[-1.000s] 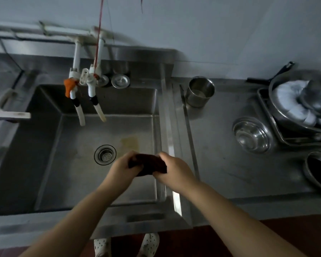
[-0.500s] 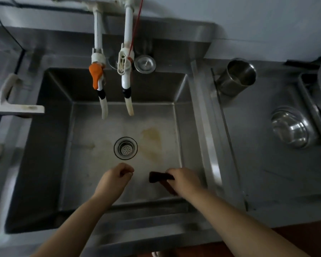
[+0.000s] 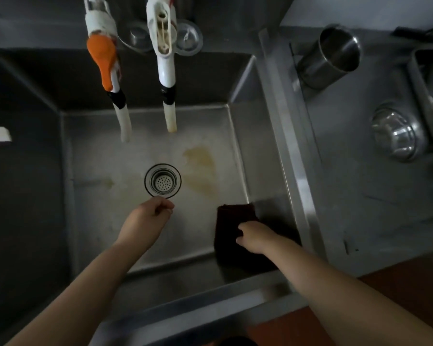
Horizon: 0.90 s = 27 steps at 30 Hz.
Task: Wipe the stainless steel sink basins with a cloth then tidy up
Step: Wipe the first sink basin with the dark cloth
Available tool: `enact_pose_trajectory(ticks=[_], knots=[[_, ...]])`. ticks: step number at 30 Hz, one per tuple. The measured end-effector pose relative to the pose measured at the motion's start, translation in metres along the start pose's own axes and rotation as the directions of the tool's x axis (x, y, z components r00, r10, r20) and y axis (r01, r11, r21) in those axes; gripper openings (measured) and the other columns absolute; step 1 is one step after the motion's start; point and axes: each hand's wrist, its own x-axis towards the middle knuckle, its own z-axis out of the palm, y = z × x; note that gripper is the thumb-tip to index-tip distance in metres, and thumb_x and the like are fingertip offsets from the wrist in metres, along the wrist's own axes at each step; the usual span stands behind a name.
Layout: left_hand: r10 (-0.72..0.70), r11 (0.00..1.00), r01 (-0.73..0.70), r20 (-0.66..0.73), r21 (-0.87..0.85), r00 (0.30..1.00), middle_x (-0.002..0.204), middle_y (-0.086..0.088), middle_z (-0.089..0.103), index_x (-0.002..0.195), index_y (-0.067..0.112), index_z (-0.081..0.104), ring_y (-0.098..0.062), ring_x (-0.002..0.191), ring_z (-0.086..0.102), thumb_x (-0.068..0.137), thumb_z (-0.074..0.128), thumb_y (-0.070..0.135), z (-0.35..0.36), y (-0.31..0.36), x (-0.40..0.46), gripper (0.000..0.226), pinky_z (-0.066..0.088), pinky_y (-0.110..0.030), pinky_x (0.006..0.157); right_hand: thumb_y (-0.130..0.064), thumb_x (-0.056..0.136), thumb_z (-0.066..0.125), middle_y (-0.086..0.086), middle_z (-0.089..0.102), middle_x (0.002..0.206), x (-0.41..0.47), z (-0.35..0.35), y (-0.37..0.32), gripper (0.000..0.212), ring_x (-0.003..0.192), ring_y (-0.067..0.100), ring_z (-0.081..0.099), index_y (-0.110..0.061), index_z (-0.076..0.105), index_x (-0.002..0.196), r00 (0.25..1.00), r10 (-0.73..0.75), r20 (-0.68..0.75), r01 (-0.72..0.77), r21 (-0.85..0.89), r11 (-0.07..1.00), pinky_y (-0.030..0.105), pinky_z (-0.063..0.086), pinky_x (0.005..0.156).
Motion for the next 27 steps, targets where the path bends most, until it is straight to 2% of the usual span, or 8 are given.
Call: enact_pose_trajectory(ticks=[3, 5, 9, 13, 16, 20, 25, 27], knots=[[-0.004, 0.999, 0.004, 0.016, 0.034, 1.0, 0.082, 0.012, 0.067, 0.081, 0.039, 0.058, -0.012, 0.076, 0.065, 0.088, 0.056, 0.023, 0.0, -0.009, 0.007, 0.018, 0.053, -0.038, 0.074, -0.033, 0.097, 0.045, 0.021, 0.015, 0.155, 0.022, 0.0, -0.01, 0.068, 0.138, 0.037, 0.027, -0.001, 0.013, 0.148, 0.991, 0.106, 0.085, -0.112, 0.074, 0.991, 0.039, 0.028, 0.111], [-0.008, 0.998, 0.006, 0.031, 0.064, 1.0, 0.083, 0.012, 0.067, 0.081, 0.04, 0.058, -0.011, 0.075, 0.064, 0.088, 0.055, 0.023, 0.002, -0.015, 0.013, 0.019, 0.053, -0.036, 0.073, -0.039, 0.096, 0.045, 0.022, -0.011, 0.156, 0.04, 0.002, -0.017, 0.084, 0.143, 0.041, 0.008, -0.001, -0.009, 0.148, 0.962, 0.2, 0.184, -0.227, 0.14, 0.964, 0.044, 0.018, 0.116], [0.011, 0.992, -0.017, 0.052, 0.125, 0.999, 0.085, 0.016, 0.064, 0.084, 0.04, 0.056, -0.004, 0.076, 0.06, 0.089, 0.055, 0.023, 0.011, -0.025, 0.027, 0.018, 0.049, -0.027, 0.067, -0.048, 0.096, 0.043, 0.021, -0.025, 0.152, 0.073, 0.022, -0.028, 0.092, 0.141, 0.047, -0.005, -0.006, -0.022, 0.145, 0.912, 0.287, 0.294, -0.347, 0.178, 0.921, 0.05, 0.012, 0.115], [0.058, 0.976, -0.068, 0.053, 0.205, 0.997, 0.093, 0.01, 0.062, 0.095, 0.034, 0.06, -0.005, 0.075, 0.056, 0.089, 0.057, 0.023, 0.022, -0.032, 0.042, 0.014, 0.043, -0.021, 0.063, -0.042, 0.098, 0.035, 0.027, -0.029, 0.149, 0.098, 0.05, -0.038, 0.084, 0.138, 0.05, -0.017, -0.008, -0.025, 0.144, 0.935, 0.342, 0.091, -0.354, 0.233, 0.906, 0.05, -0.001, 0.114], [0.102, 0.916, -0.123, 0.073, 0.381, 0.992, 0.116, -0.003, 0.062, 0.115, 0.02, 0.064, -0.022, 0.101, 0.057, 0.088, 0.057, 0.016, 0.032, -0.039, 0.057, 0.029, 0.042, -0.027, 0.081, -0.046, 0.095, 0.04, 0.026, -0.031, 0.149, 0.115, 0.05, -0.034, 0.088, 0.14, 0.048, -0.01, -0.01, -0.024, 0.145, 0.948, 0.305, -0.094, -0.266, 0.291, 0.919, 0.047, 0.0, 0.115], [0.08, 0.737, -0.181, 0.181, 0.651, 0.98, 0.137, -0.003, 0.049, 0.133, 0.022, 0.051, -0.025, 0.12, 0.046, 0.089, 0.052, 0.018, 0.046, -0.046, 0.073, 0.045, 0.039, -0.034, 0.097, -0.052, 0.096, 0.034, 0.022, -0.029, 0.151, 0.144, 0.026, -0.021, 0.083, 0.141, 0.044, -0.012, -0.015, -0.019, 0.147, 0.94, 0.139, -0.311, -0.08, 0.194, 0.978, 0.046, -0.008, 0.114], [0.052, 0.569, -0.243, 0.26, 0.786, 0.964, 0.159, -0.004, 0.011, 0.15, 0.021, 0.019, -0.021, 0.144, 0.016, 0.092, 0.046, 0.018, 0.059, -0.058, 0.092, 0.063, 0.019, -0.033, 0.115, -0.05, 0.097, 0.029, 0.014, -0.031, 0.152, 0.186, -0.021, -0.015, 0.075, 0.14, 0.037, -0.023, -0.023, -0.02, 0.147, 0.904, -0.002, -0.427, 0.062, 0.126, 0.99, 0.044, -0.016, 0.112], [0.099, 0.501, -0.278, 0.265, 0.82, 0.959, 0.159, -0.007, 0.011, 0.151, 0.017, 0.018, -0.024, 0.146, 0.014, 0.089, 0.052, 0.018, 0.061, -0.061, 0.098, 0.07, 0.015, -0.035, 0.116, -0.049, 0.097, 0.029, 0.014, -0.031, 0.152, 0.2, -0.041, -0.021, 0.075, 0.14, 0.036, -0.023, -0.023, -0.019, 0.147, 0.886, -0.009, -0.464, 0.071, 0.117, 0.991, 0.045, -0.017, 0.111]])
